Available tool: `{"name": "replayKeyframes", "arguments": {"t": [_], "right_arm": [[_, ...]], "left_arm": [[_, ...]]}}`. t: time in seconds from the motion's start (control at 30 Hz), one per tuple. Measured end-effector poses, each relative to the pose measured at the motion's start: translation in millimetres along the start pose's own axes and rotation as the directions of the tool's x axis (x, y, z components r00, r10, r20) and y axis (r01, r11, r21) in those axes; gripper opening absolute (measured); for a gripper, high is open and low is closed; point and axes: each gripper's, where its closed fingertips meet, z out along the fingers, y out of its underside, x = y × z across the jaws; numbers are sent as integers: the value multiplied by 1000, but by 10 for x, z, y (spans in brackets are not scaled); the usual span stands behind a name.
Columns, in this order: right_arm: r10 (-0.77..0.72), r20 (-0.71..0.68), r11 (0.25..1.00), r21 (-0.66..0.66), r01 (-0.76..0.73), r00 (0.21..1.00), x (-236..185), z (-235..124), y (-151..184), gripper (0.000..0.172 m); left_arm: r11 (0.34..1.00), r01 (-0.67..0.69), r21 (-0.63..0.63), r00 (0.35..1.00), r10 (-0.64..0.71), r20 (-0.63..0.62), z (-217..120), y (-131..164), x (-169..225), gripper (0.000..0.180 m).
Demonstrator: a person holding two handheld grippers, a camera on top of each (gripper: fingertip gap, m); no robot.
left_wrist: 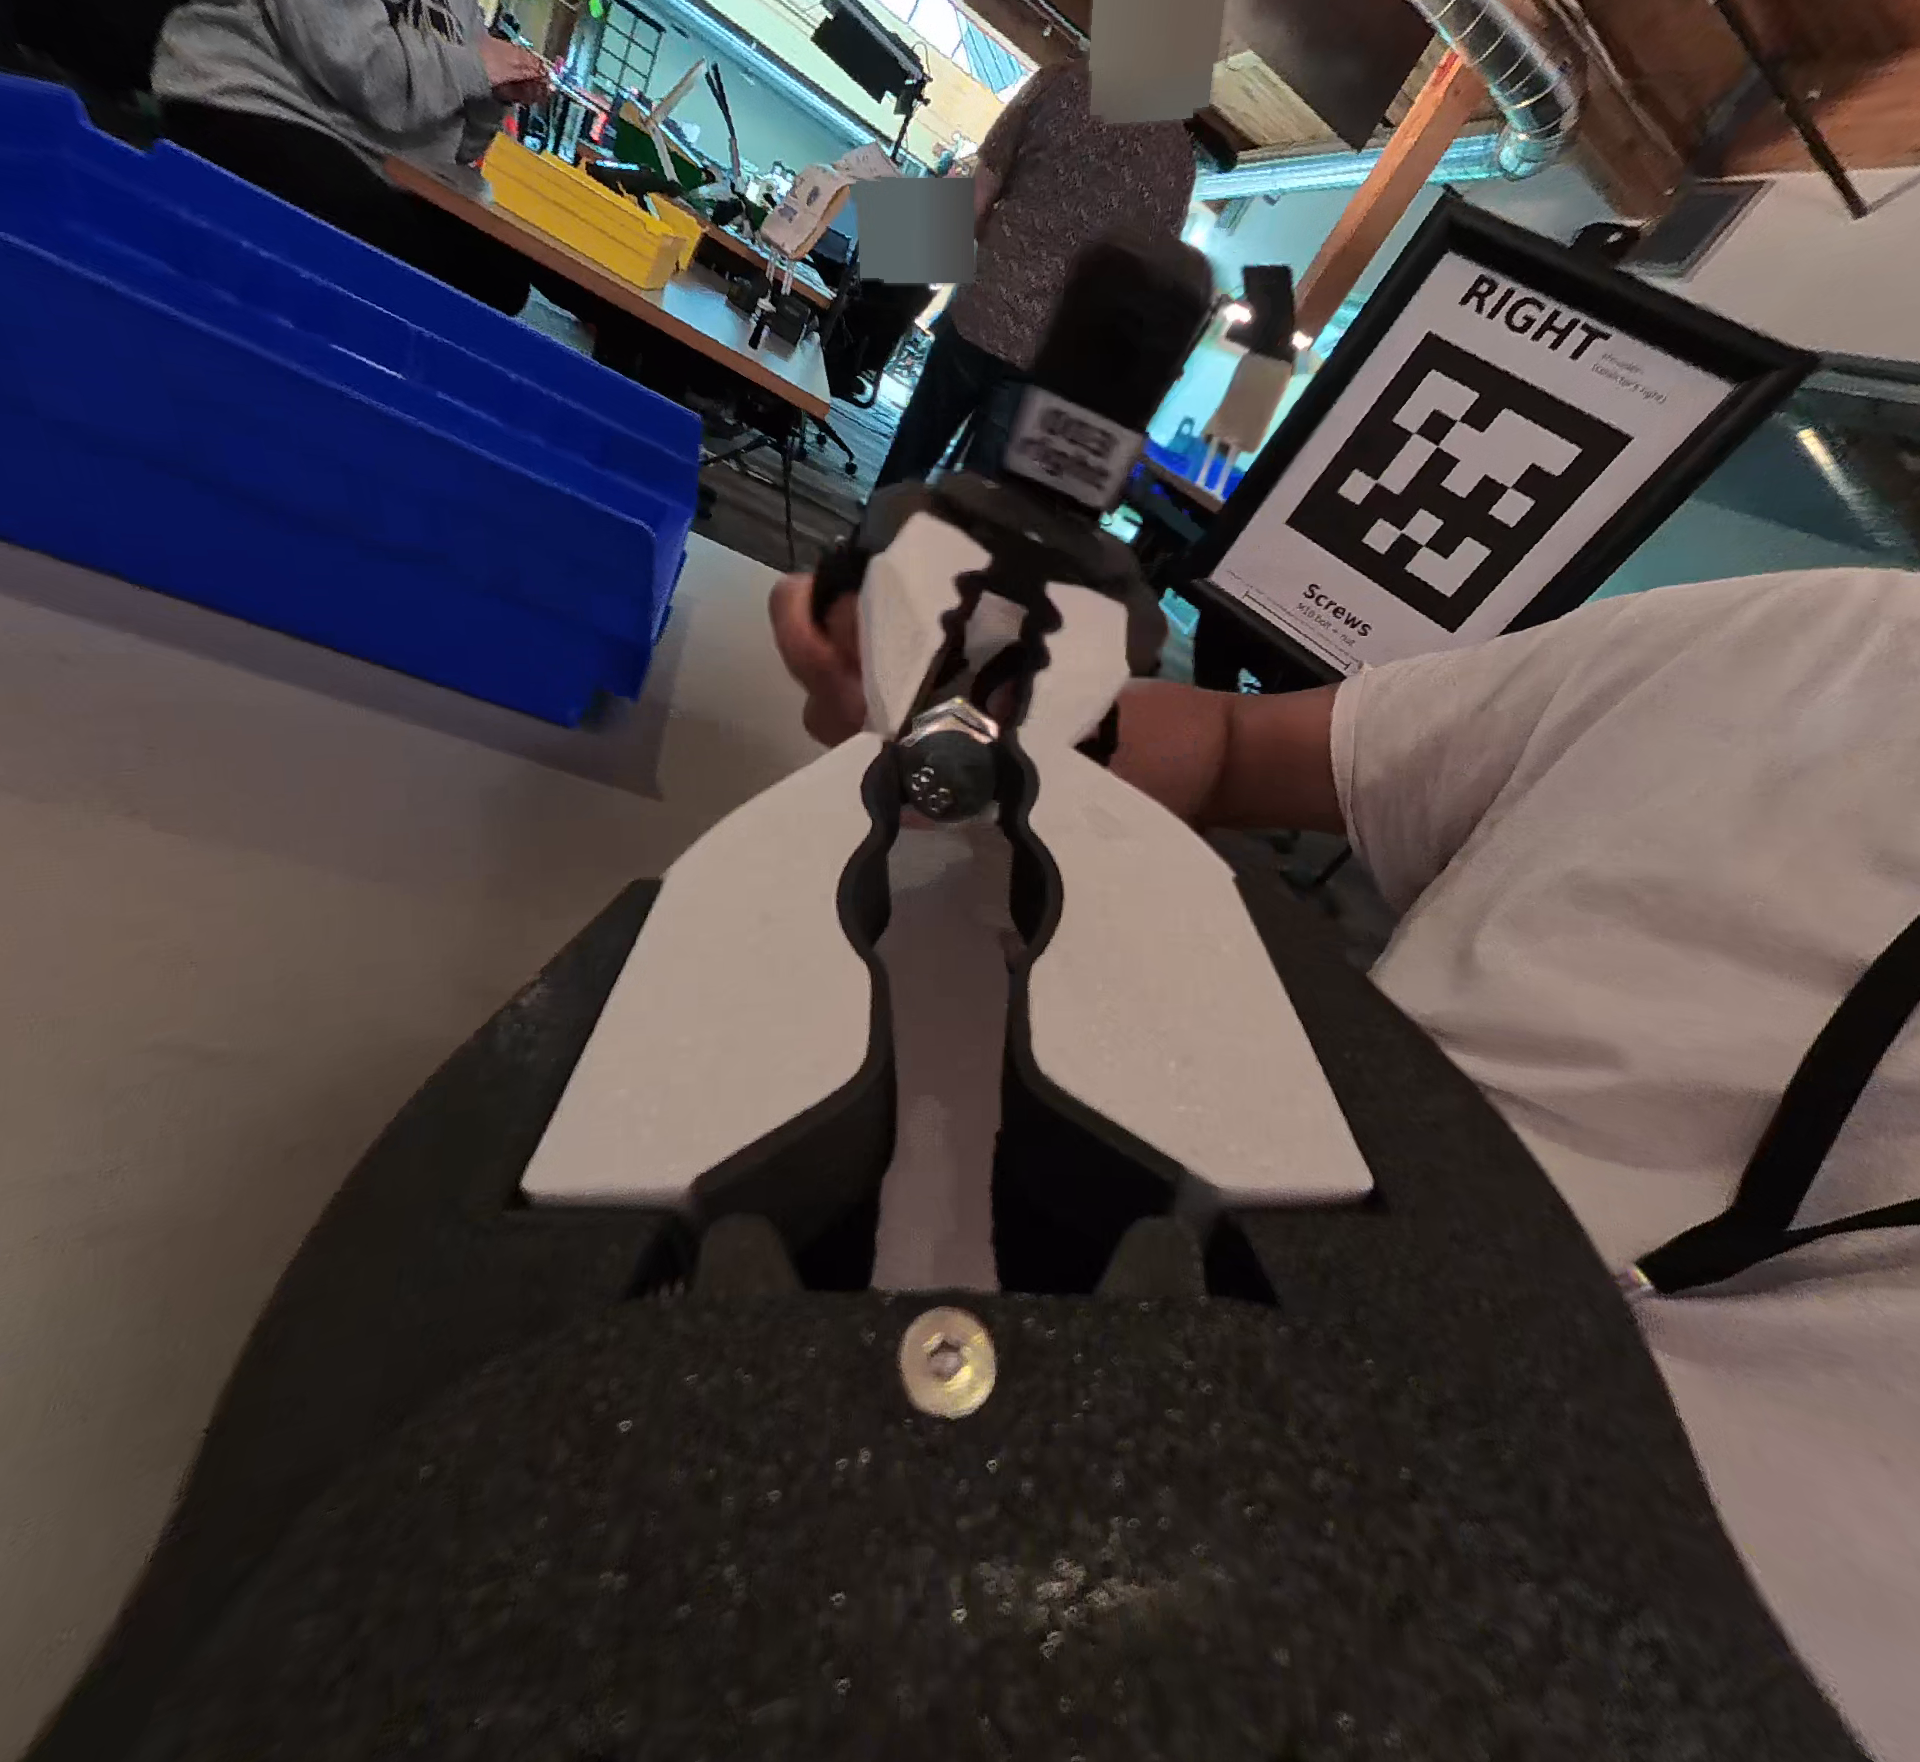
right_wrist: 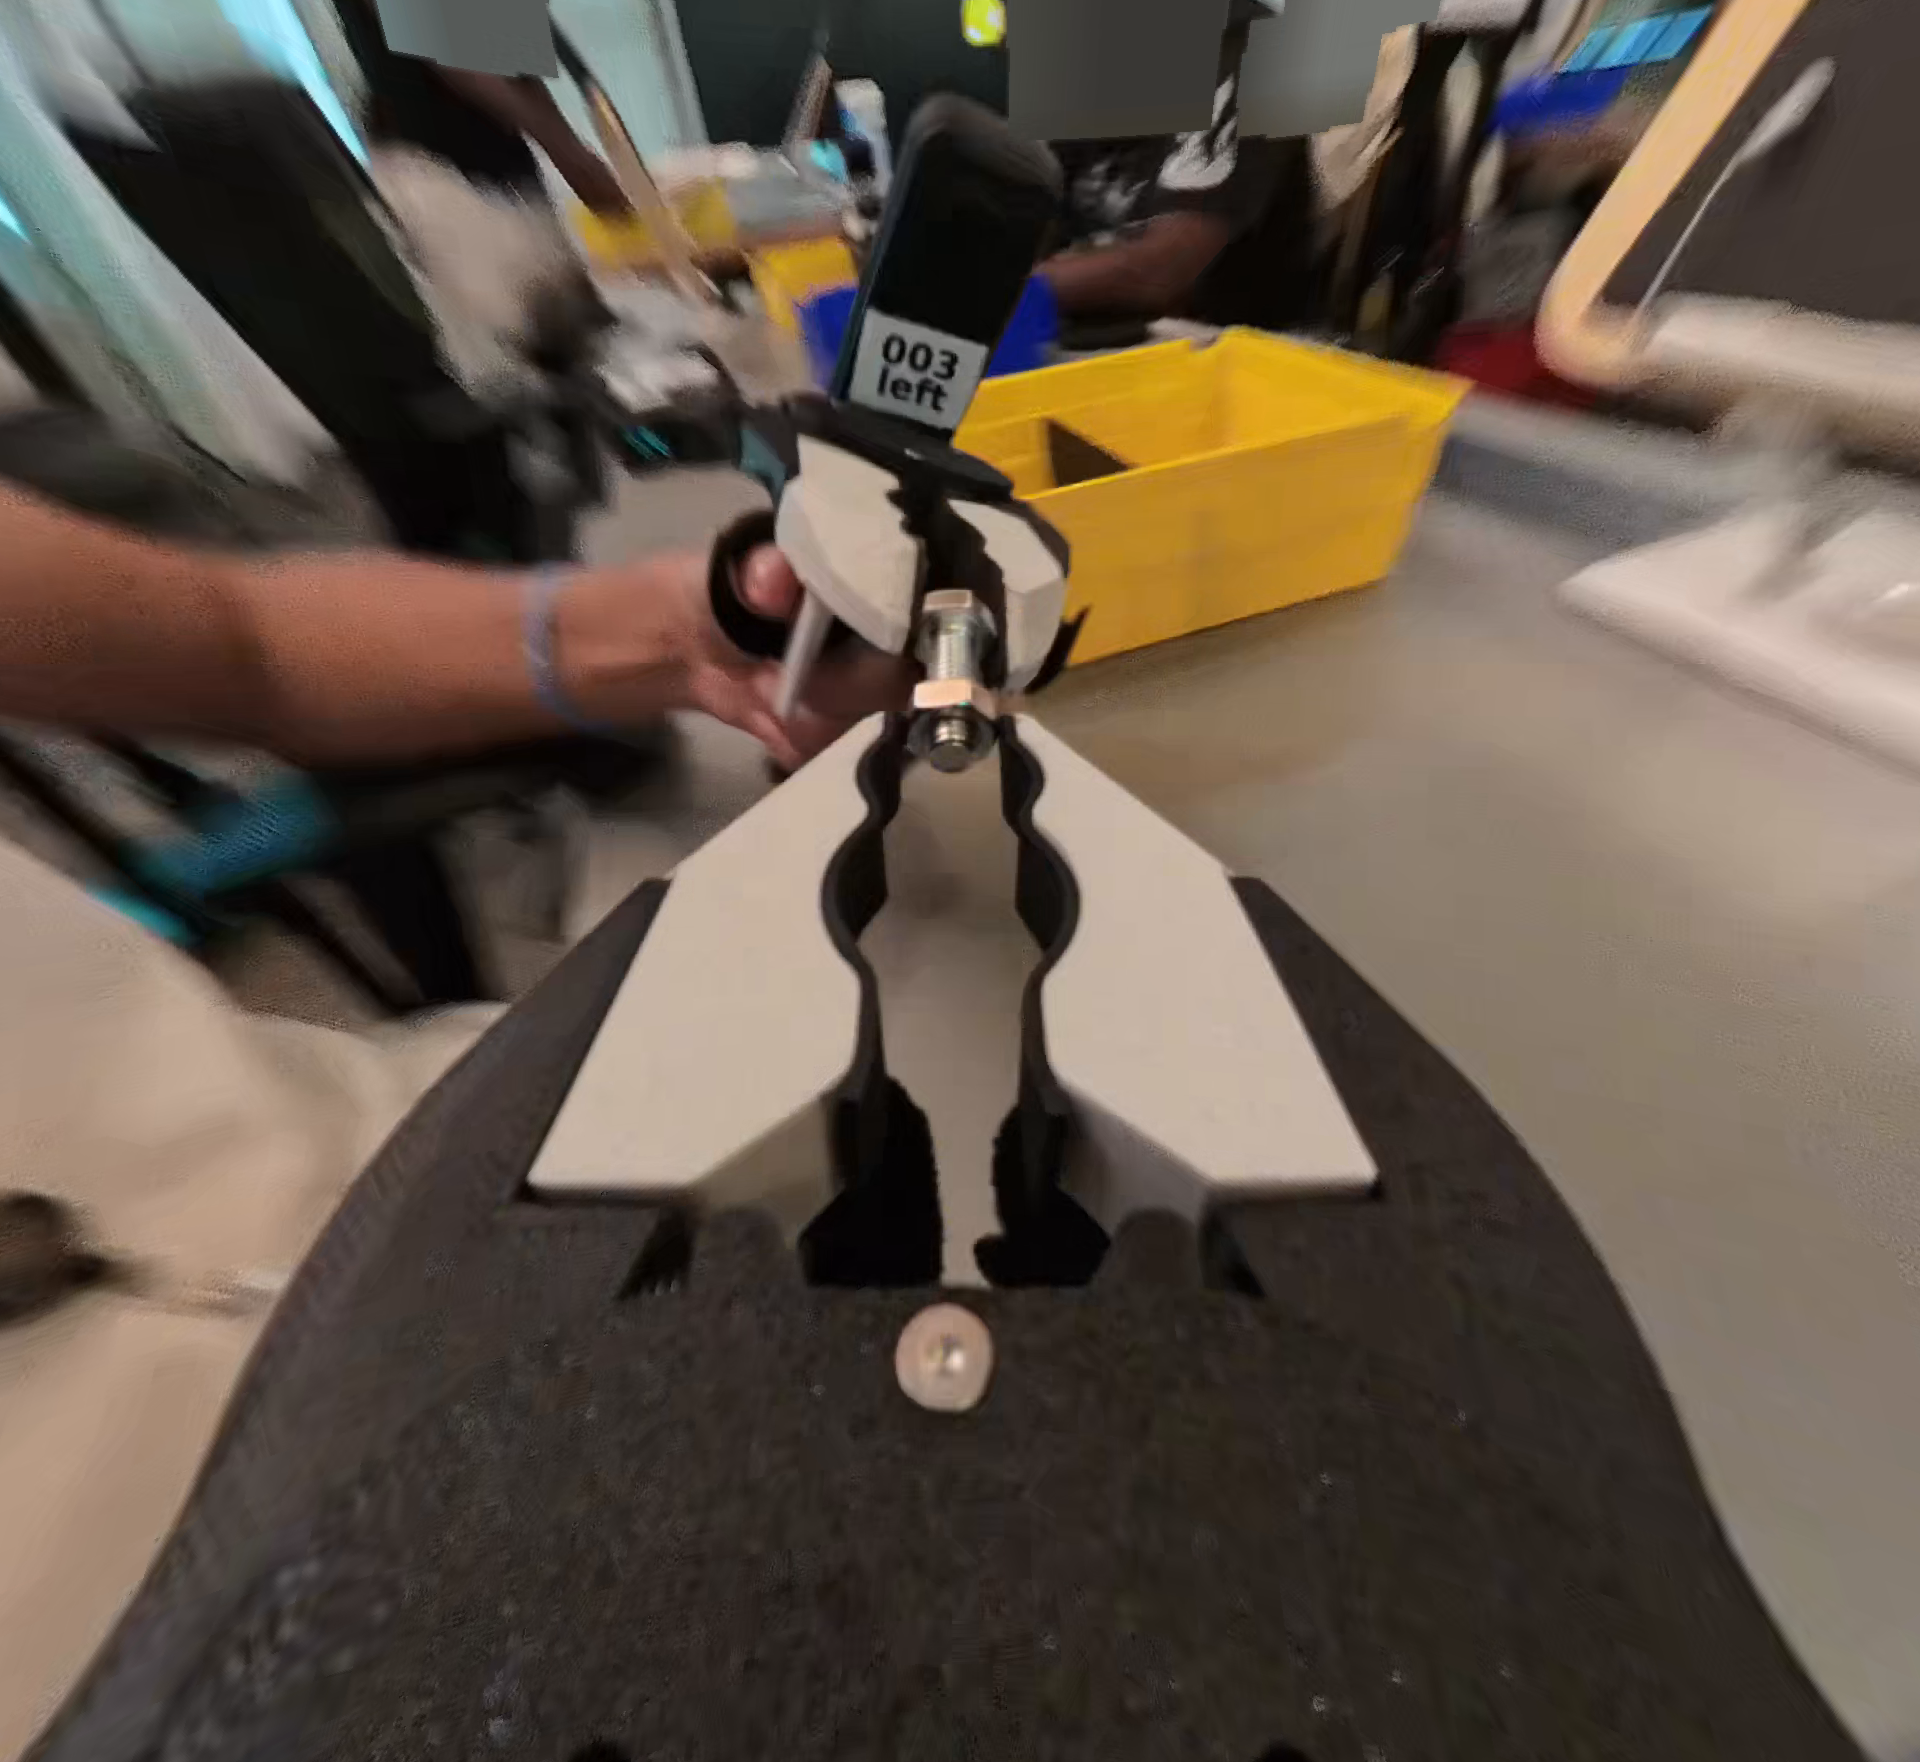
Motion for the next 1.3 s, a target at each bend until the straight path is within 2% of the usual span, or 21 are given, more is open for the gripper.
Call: {"name": "replayKeyframes", "arguments": {"t": [0.07,0.13,0.2,0.23,0.3,0.4,0.47,0.5,0.53,0.57,0.63,0.7,0.73,0.8,0.9,0.97,1.03,1.1,1.2,1.23,1.3], "right_arm": [[358,149,931,24,-365,922,0,29,2,18],[613,292,768,-1,-640,734,24,39,0,18],[729,391,627,-52,-777,561,31,45,7,18],[732,415,612,-54,-789,540,33,43,1,19],[653,408,695,12,-719,638,22,23,-35,28],[389,227,906,84,-416,893,18,37,-21,39],[91,56,994,62,-94,994,31,45,19,45],[-139,-70,990,-5,139,988,99,41,84,46],[-365,-200,931,-99,352,909,201,12,122,47],[-559,-300,829,-176,531,773,262,-34,92,46],[-848,-344,512,-328,794,404,232,-89,55,42],[-956,-283,207,-462,862,78,209,-81,114,41],[-959,-282,120,-492,862,-28,200,-80,102,38],[-950,-286,45,-514,857,-121,177,-76,77,36],[-951,-277,21,-501,865,-137,118,-44,71,29],[-950,-270,4,-509,861,-155,119,-34,78,17],[-957,-272,51,-496,867,-99,128,-36,87,17],[-954,-291,203,-435,877,76,106,-39,96,17],[-828,-277,554,-275,786,487,65,-38,92,17],[-728,-256,684,-203,700,636,41,-34,73,17],[-418,-166,908,-65,413,893,4,-16,36,17]], "left_arm": [[1000,-18,3,1000,18,18,-21,-11,-19,17],[999,-33,3,999,33,38,-32,-13,-47,17],[999,-48,10,997,48,53,-32,-16,-72,17],[999,-48,16,997,47,53,-32,-20,-74,17],[999,-29,41,999,27,43,-42,-53,-65,17],[996,10,94,1000,-12,20,-83,-137,-50,17],[993,31,111,999,-33,16,-105,-160,-71,17],[993,42,113,999,-45,21,-109,-157,-94,17],[992,55,112,998,-59,26,-109,-146,-117,17],[992,71,107,997,-74,24,-103,-129,-132,17],[990,103,94,994,-105,18,-79,-90,-152,17],[990,127,68,992,-128,11,-44,-38,-158,17],[990,131,56,991,-132,13,-26,-11,-163,17],[990,141,32,990,-141,8,7,38,-156,17],[990,143,15,990,-143,1,42,74,-135,17],[990,143,15,990,-143,-3,56,78,-123,17],[990,141,11,990,-141,2,58,85,-128,17],[992,125,0,992,-125,-2,61,97,-112,17],[998,63,-16,998,-63,3,61,97,-66,17],[999,38,-16,999,-38,-1,58,82,-41,17],[1000,6,-6,1000,-6,-10,45,38,0,17]]}}
